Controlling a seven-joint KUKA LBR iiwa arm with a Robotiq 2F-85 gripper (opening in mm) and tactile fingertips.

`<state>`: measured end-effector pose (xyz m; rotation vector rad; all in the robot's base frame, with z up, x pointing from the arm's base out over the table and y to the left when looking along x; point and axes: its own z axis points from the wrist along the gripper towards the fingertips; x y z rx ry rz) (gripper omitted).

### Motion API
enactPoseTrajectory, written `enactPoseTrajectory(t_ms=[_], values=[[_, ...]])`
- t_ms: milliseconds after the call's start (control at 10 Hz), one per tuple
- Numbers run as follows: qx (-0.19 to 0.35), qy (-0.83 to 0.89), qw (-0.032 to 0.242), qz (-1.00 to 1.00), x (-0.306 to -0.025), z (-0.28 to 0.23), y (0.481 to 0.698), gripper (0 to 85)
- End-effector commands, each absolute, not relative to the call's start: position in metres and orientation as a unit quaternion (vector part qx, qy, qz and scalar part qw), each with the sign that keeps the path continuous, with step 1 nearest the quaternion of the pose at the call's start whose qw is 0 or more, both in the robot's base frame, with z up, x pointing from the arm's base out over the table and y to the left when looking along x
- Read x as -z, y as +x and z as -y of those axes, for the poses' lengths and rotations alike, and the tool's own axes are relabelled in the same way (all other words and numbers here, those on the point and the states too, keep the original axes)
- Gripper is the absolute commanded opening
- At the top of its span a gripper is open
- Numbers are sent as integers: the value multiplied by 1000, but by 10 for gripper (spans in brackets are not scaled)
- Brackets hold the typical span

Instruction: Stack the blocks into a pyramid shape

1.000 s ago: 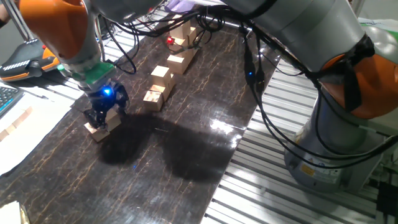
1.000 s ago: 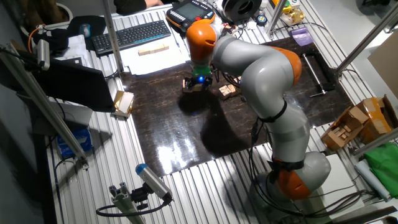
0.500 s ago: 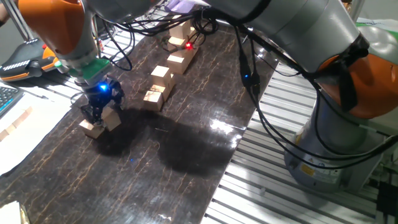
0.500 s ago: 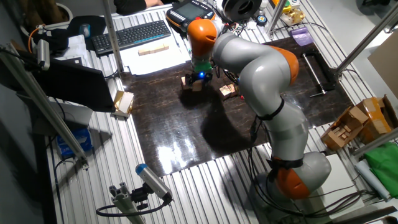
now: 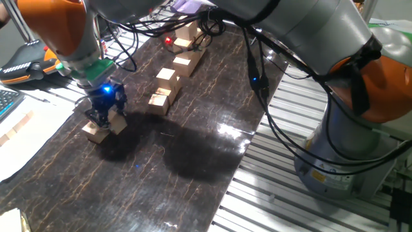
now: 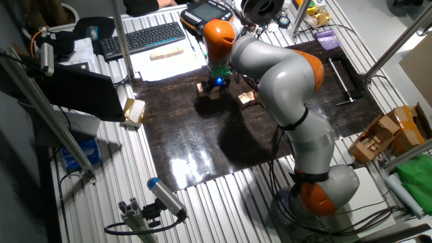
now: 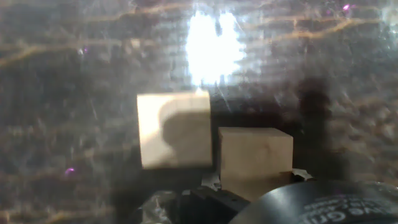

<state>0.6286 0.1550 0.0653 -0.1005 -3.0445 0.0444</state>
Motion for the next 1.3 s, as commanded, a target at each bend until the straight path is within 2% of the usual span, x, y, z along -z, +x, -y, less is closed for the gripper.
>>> enactPoseTrajectory(t_ms=[0, 300, 500, 700, 1200], values=[[-17, -35, 47, 998, -76, -153, 620, 270], [-28, -19, 54, 998, -112, -123, 593, 253], [-25, -19, 60, 998, -125, -100, 584, 213], [-30, -38, 56, 997, -124, -87, 580, 203], [-23, -260, 59, 963, -127, -63, 571, 140]])
